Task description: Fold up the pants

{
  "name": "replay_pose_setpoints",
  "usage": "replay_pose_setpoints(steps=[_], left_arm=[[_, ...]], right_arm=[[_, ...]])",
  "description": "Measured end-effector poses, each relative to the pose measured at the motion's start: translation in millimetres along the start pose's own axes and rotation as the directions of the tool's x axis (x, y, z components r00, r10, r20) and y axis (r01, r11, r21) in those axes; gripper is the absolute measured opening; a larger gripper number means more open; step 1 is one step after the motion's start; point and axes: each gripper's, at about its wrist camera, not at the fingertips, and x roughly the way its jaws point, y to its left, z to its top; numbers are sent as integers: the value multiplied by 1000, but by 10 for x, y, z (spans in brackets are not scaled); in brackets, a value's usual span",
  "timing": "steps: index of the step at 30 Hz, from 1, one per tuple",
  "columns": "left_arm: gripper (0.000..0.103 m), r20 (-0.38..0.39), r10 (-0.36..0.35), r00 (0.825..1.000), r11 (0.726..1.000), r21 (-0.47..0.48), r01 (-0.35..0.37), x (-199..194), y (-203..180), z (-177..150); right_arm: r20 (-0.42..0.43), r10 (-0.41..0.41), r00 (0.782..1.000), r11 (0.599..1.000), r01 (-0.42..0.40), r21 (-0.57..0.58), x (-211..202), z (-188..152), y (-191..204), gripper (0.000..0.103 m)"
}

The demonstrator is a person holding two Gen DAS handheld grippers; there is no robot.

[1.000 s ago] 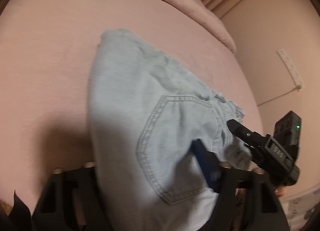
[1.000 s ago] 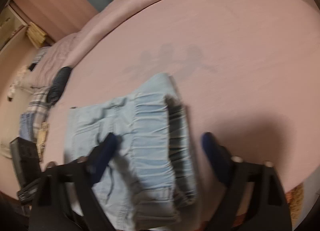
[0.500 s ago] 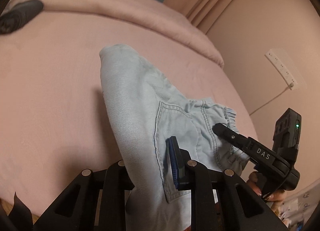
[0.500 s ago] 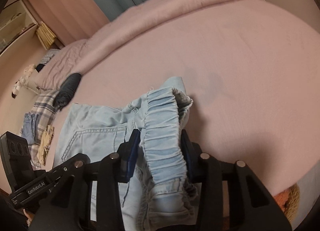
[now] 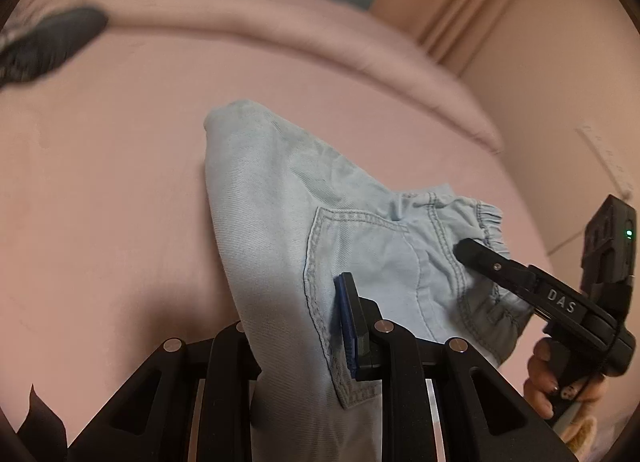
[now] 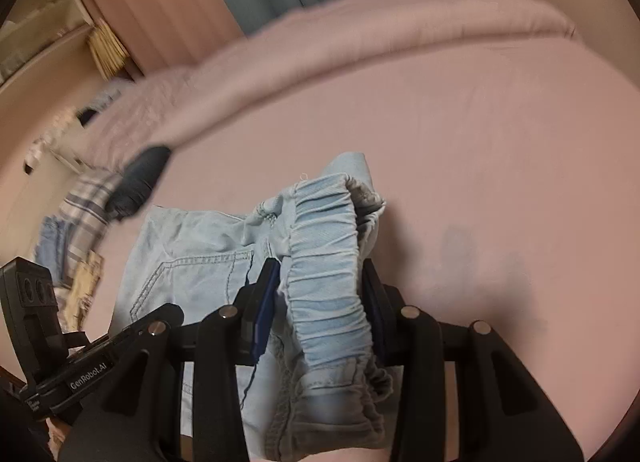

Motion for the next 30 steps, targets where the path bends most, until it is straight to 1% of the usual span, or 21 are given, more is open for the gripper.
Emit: replay_pose_setpoints(steps=[1, 3, 4, 6, 8, 11, 13, 14, 15, 17, 18, 19, 20, 21, 22, 24, 25, 27, 28, 30], left_arm=[[21, -16, 7, 1000, 1000, -17, -7, 98, 59, -20], [23, -8, -30, 1000, 999, -40, 30, 181, 150, -55], [24, -5, -54, 999, 997, -48, 53, 182, 183, -55], [29, -16, -71, 997, 995, -75, 69, 222, 225, -61], [32, -16, -80, 997, 993, -90, 78, 273, 227, -50], [36, -7, -67, 998, 994, -88, 66, 336, 170, -56], [43, -1, -46, 999, 995, -83, 46, 298, 120, -64], [43, 6, -38, 999, 996, -77, 39, 274, 129, -84], [46, 13, -32, 999, 996, -77, 33, 304, 77, -69], [48, 26, -28, 999, 994, -101, 30, 265, 123, -110], [49, 32, -21, 999, 994, -105, 24, 228, 122, -140], [59, 35, -5, 999, 995, -101, 9, 187, 116, -158], [66, 41, 30, 999, 996, -90, -26, 132, 97, -184], [76, 59, 70, 996, 995, -75, -65, 66, 77, -215], [80, 81, 98, 992, 994, -60, -94, -15, 74, -245], [81, 122, 133, 984, 990, -50, -128, -193, 50, -268], [83, 135, 136, 981, 990, -58, -130, -270, 46, -273], [87, 171, 113, 979, 992, -71, -102, -459, 40, -287], [91, 189, 92, 978, 994, -71, -80, -553, 47, -311], [93, 216, 54, 975, 997, -62, -42, -694, -9, -315]], right_arm=[[-10, -33, 999, 999, 33, -2, 81, -32, -15, 41], [-11, -81, 997, 997, 81, -14, 195, -91, -52, 44], [-10, -84, 996, 996, 84, -12, 208, -96, -59, 45], [-18, -84, 996, 996, 84, -8, 215, -92, -80, 47], [-26, -92, 995, 996, 92, -7, 231, -85, -93, 49], [-24, -105, 994, 994, 105, -7, 258, -101, -87, 51], [-20, -110, 994, 994, 110, 0, 227, -100, -127, 52], [-16, -113, 993, 994, 113, 8, 216, -102, -126, 55], [-7, -112, 994, 994, 112, 19, 193, -111, -125, 57], [7, -123, 992, 992, 123, 28, 138, -148, -134, 67], [17, -137, 990, 990, 137, 29, 97, -170, -131, 70], [25, -154, 988, 988, 153, 28, 46, -194, -132, 76], [32, -165, 986, 986, 164, 24, -5, -213, -125, 83], [34, -180, 983, 984, 179, 17, -84, -239, -115, 85], [37, -188, 981, 982, 188, 17, -136, -260, -116, 88], [66, -199, 978, 980, 198, 15, -303, -295, -94, 91], [84, -199, 976, 980, 198, 15, -390, -309, -84, 93], [118, -192, 974, 981, 192, 14, -560, -328, -40, 96], [138, -187, 973, 982, 187, 10, -650, -339, -11, 99], [167, -186, 968, 982, 188, 3, -774, -370, 34, 102]])
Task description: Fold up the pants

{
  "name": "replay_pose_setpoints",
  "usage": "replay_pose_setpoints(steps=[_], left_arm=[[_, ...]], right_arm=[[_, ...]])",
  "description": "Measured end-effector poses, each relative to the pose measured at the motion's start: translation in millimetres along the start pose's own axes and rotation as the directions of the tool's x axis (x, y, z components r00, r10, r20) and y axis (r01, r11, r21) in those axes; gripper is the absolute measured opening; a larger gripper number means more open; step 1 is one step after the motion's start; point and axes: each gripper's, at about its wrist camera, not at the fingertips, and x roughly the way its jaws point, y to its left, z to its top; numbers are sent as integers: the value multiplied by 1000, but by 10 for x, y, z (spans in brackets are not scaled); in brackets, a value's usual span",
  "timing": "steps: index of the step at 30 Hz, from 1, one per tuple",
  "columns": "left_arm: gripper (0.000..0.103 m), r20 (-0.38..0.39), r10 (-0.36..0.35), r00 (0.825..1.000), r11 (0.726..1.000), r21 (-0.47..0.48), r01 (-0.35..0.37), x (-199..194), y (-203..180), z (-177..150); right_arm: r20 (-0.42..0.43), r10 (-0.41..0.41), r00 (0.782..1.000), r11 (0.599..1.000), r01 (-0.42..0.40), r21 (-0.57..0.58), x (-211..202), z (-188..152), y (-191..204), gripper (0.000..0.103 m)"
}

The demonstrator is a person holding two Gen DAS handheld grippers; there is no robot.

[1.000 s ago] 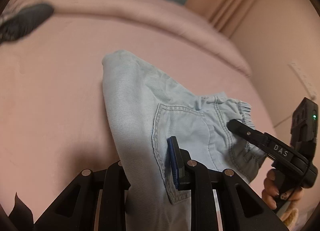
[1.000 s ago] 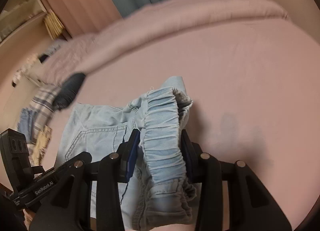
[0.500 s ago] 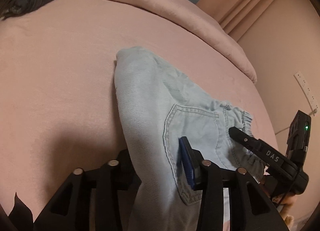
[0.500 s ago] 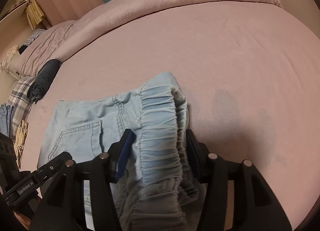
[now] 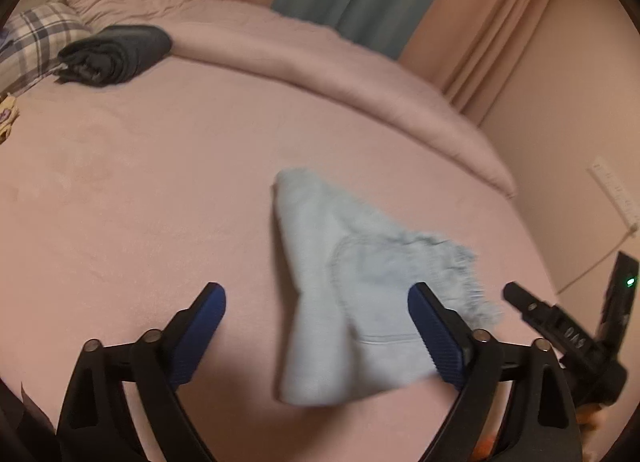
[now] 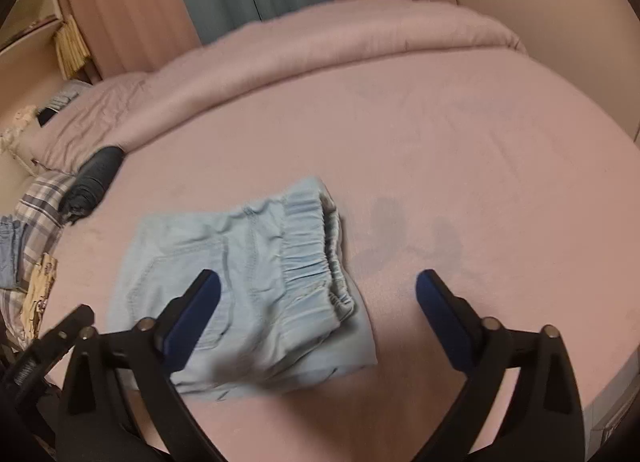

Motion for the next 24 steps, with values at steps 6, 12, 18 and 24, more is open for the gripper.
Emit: replay_pose_setpoints(steps=[6, 12, 18, 24], left_arm=[[99, 69, -2, 998, 998, 58, -2, -360, -200, -26], [102, 79, 65, 995, 991, 115, -74, -524, -384, -98], [102, 78, 149, 986, 977, 140, -158, -535, -506, -160], [102, 64, 190, 980, 974, 114, -196, -556, -506, -195]], right_arm=[[52, -34, 998, 998, 36, -46, -322, -62, 69, 103], [115, -18, 993, 999, 24, -48, -594, -77, 155, 103], [153, -6, 988, 998, 16, -59, -767, -114, 204, 103], [171, -14, 985, 997, 26, -69, -838, -150, 246, 103]])
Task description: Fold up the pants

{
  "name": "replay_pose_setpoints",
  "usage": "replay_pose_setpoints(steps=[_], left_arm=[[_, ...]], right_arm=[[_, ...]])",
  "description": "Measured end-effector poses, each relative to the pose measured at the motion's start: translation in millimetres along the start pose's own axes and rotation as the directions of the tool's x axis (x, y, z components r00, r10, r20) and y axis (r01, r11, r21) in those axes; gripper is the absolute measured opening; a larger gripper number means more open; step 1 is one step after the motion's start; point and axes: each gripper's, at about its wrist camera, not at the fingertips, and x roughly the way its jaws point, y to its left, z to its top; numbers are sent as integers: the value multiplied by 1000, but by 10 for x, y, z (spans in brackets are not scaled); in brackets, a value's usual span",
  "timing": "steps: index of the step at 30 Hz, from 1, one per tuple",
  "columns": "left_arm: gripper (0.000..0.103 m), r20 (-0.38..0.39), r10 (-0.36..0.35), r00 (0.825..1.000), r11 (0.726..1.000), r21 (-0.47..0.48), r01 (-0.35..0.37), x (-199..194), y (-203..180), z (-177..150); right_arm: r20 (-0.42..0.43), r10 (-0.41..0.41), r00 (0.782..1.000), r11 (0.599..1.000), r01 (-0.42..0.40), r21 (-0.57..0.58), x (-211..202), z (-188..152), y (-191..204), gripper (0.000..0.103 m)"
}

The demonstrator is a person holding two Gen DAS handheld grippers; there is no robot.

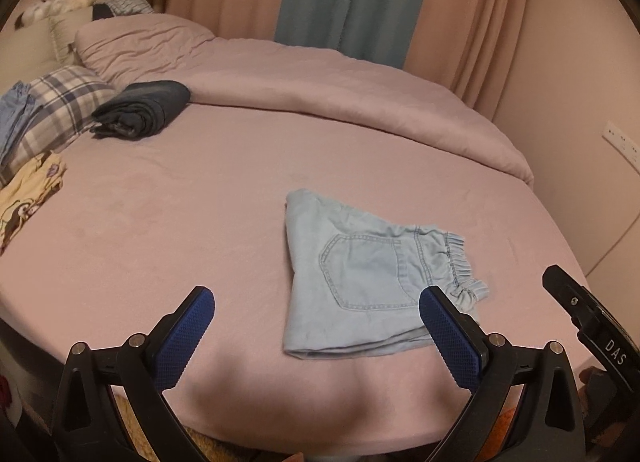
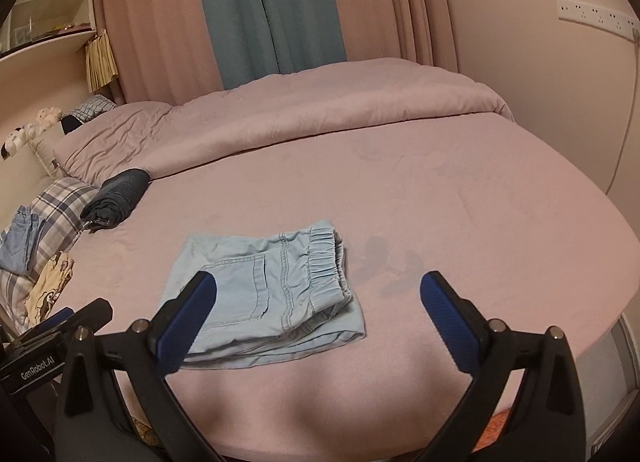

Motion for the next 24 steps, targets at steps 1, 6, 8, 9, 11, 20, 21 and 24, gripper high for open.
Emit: replay_pose_setpoints(steps=[1, 6, 8, 9, 11, 20, 21, 24], left_arm=[[102, 0, 0, 1000, 1000, 1, 0, -4, 3, -2], [102, -10, 38, 999, 999, 13, -38, 18, 17, -17], [102, -12, 35, 999, 999, 16, -35, 12, 23, -20], [102, -11, 35, 999, 999, 15, -34, 2, 26, -20], [102, -10, 43, 999, 999, 17, -43, -2, 26, -22], [102, -16, 66, 998, 997, 43, -65, 33, -58, -61], [102, -16, 68, 998, 997, 48, -67, 35, -78, -69], [102, -16, 67, 998, 996, 58, -66, 41, -113, -79]], right_arm=[[2, 3, 1000, 1000, -3, 2, -9, 0, -1, 103], [10, 4, 1000, 1000, -4, -7, -40, -11, 33, 103], [8, 0, 1000, 1000, 0, -14, -35, -24, 50, 103], [7, -3, 1000, 1000, 3, -16, -32, -29, 57, 103], [6, -7, 1000, 1000, 7, -17, -27, -34, 61, 103], [0, -18, 1000, 1000, 18, -19, -25, -56, 96, 103], [0, -19, 1000, 1000, 19, -20, -28, -60, 99, 103], [0, -25, 1000, 999, 25, -22, -30, -71, 121, 103]])
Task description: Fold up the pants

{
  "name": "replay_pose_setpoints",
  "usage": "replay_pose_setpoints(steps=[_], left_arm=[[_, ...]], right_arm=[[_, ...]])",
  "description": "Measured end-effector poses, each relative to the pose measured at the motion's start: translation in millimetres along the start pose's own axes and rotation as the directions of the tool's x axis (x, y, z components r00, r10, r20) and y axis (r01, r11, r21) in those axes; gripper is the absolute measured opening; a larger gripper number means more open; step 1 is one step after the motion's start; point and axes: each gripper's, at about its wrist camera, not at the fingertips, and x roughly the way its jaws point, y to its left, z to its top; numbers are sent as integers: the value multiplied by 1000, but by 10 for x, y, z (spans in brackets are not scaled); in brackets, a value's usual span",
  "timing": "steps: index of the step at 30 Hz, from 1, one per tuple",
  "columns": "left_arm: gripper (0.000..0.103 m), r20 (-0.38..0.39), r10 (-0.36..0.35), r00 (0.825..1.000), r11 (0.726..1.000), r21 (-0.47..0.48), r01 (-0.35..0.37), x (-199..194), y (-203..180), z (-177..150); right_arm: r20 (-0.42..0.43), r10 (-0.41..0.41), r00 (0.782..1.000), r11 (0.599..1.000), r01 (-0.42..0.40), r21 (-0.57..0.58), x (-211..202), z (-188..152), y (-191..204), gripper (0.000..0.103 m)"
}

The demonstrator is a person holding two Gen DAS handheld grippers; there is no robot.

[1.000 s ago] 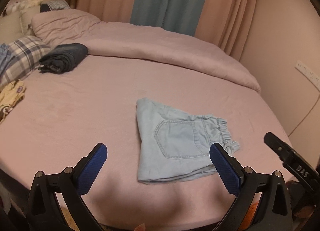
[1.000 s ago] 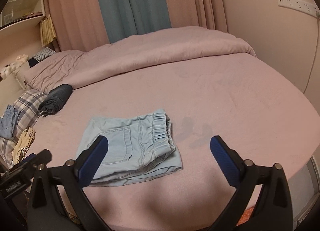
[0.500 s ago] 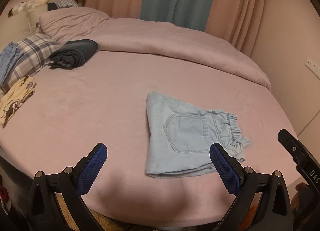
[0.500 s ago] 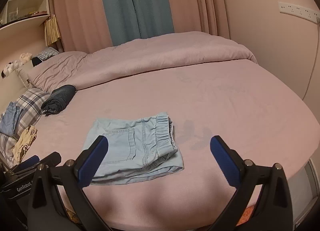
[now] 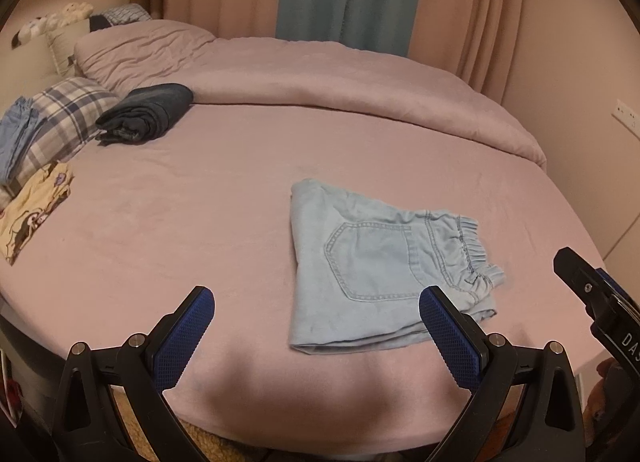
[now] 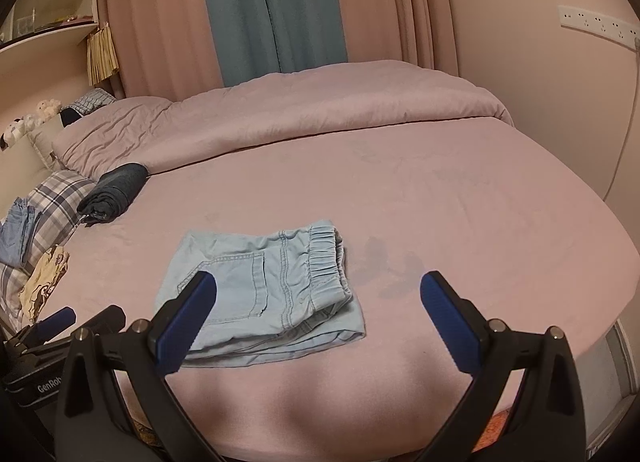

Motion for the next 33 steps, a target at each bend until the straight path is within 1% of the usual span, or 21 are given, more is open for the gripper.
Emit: replay_pose_setpoints(steps=[3, 10, 16, 33], left_arm=[[102, 1, 2, 1000, 1000, 11, -2, 0, -33, -10], [102, -2, -3, 1000, 1000, 16, 3, -3, -69, -27], [102, -2, -37, 999, 999, 9, 37, -17, -77, -36], [102, -18, -33, 999, 999, -3, 33, 2, -86, -39]], right_arm=[[-5, -16, 1000, 1000, 16, -6, 15, -8, 4, 103], [-8, -17, 1000, 1000, 17, -6, 27, -18, 13, 103], [-10, -19, 1000, 1000, 19, -5, 26, -23, 7, 103], [-14, -24, 1000, 1000, 24, -5, 29, -63, 27, 103]])
